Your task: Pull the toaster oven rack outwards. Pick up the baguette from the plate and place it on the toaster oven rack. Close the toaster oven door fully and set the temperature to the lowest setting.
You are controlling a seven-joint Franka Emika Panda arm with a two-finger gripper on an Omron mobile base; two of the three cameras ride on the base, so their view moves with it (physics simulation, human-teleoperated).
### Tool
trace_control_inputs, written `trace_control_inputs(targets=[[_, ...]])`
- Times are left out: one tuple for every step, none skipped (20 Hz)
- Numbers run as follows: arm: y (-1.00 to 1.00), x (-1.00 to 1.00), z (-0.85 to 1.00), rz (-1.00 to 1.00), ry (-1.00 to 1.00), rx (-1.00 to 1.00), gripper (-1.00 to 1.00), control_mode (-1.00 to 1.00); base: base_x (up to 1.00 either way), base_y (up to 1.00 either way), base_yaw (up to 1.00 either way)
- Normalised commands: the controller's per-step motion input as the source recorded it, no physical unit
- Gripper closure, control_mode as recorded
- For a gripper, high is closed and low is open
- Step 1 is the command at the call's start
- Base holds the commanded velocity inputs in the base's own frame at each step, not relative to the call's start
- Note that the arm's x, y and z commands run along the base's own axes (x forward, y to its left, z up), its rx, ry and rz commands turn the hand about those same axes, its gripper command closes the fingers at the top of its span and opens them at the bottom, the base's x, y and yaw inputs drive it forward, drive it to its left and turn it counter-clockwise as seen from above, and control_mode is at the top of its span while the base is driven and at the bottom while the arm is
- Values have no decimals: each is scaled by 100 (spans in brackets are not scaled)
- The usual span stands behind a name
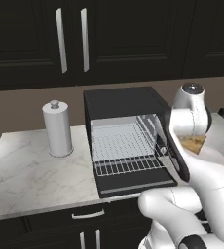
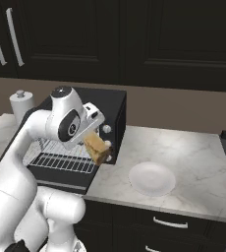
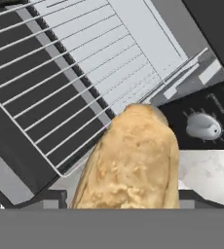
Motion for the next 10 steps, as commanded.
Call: trace_control_inputs(targets=[[96,0,0,28,2,0,100,-100,0,0,0],[96,0,0,27,0,0,100,-100,0,0,0],[91,0,0,26,0,0,100,-100,0,0,0],[86,0,0,26,0,0,100,-100,0,0,0],[79,0,-11,26,0,0,100,-100,0,0,0],[79,0,-14,27,0,0,100,-100,0,0,0],[76,0,-16,27,0,0,100,-100,0,0,0],[76,0,-18,27,0,0,100,-100,0,0,0],[74,0,-19,27,0,0,100,-100,0,0,0],[71,0,-20,27,0,0,100,-100,0,0,0]])
